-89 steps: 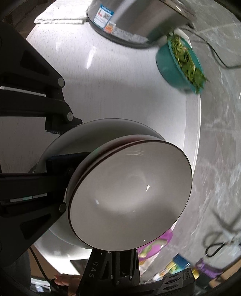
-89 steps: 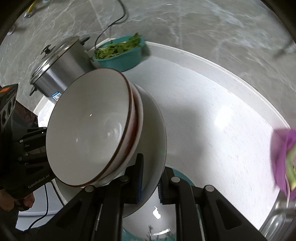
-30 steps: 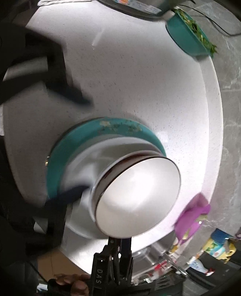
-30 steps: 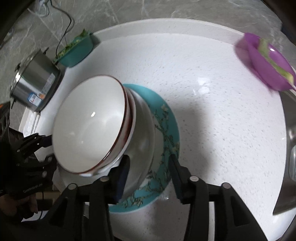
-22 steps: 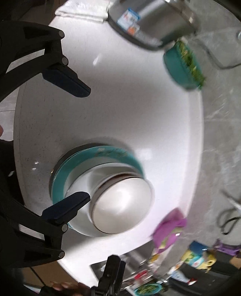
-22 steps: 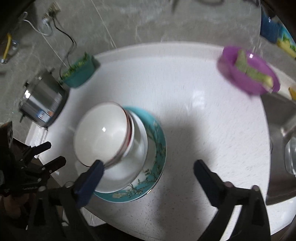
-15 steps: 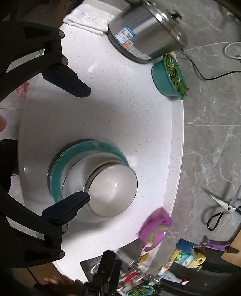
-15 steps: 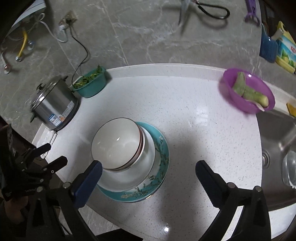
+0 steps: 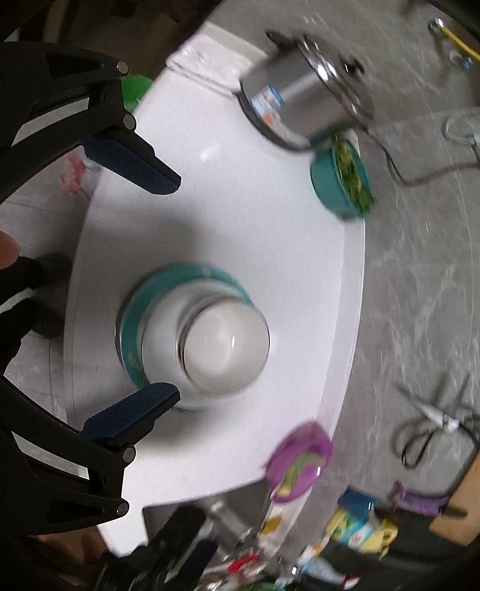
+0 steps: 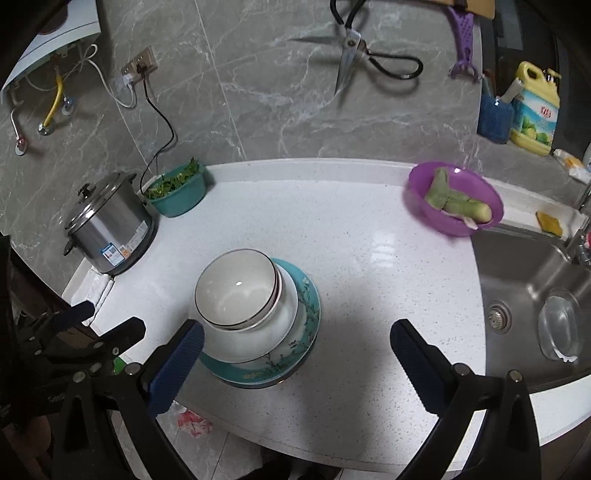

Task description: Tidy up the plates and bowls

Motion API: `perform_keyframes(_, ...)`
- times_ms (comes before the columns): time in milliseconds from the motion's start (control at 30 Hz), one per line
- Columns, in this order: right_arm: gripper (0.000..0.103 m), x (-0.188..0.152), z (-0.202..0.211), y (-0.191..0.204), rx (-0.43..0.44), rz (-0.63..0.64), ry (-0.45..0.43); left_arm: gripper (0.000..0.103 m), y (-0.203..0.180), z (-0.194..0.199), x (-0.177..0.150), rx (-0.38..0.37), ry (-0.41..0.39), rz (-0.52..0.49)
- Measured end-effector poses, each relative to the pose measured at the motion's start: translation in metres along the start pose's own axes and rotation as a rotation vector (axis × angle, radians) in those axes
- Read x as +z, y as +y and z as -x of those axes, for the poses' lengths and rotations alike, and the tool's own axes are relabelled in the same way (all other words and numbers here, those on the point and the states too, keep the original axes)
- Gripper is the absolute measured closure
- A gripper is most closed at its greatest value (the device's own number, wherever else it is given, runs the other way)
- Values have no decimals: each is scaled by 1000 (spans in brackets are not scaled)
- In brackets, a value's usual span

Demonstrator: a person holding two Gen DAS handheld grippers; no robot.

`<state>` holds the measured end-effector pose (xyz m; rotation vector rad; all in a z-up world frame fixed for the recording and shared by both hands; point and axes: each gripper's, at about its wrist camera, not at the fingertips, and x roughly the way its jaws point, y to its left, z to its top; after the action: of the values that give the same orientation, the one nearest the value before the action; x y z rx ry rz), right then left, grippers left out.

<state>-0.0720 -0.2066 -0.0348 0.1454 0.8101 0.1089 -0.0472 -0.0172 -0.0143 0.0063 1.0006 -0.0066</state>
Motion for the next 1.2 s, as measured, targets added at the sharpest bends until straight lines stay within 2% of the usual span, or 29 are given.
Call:
perform_keyframes(67,0,1,6,6,-11,6,-16,0,4,1,1,37,19,19)
perform_keyframes(167,0,1,12,14,-20,10,-29,0,9,3,2,1,7,37)
perform_keyframes(233,0,1,16,20,-34,23,-38,0,10,7,3,7,-17,26)
perform_keyframes(433,0,1,25,32,-52,33,-60,0,7,19,13,124,-107,-44)
perform_keyframes(600,0,1,27,37,-69,38,-72,0,24,20,19,-50,-138,-6)
perform_keyframes(700,0,1,27,39,-83,37,-72,0,23,18,21,-25,-124,-39)
perform_keyframes(767,0,2,27,39,-89,38,-73,0,24,18,22,-40,-123,-31)
perform_keyframes(900,0,2,25,41,-100,43,-66,0,21,16,20,-14,-102,-36)
perform_keyframes(1200,0,1,24,38,-126,25,-47,0,19,6,15,-34,-39,4)
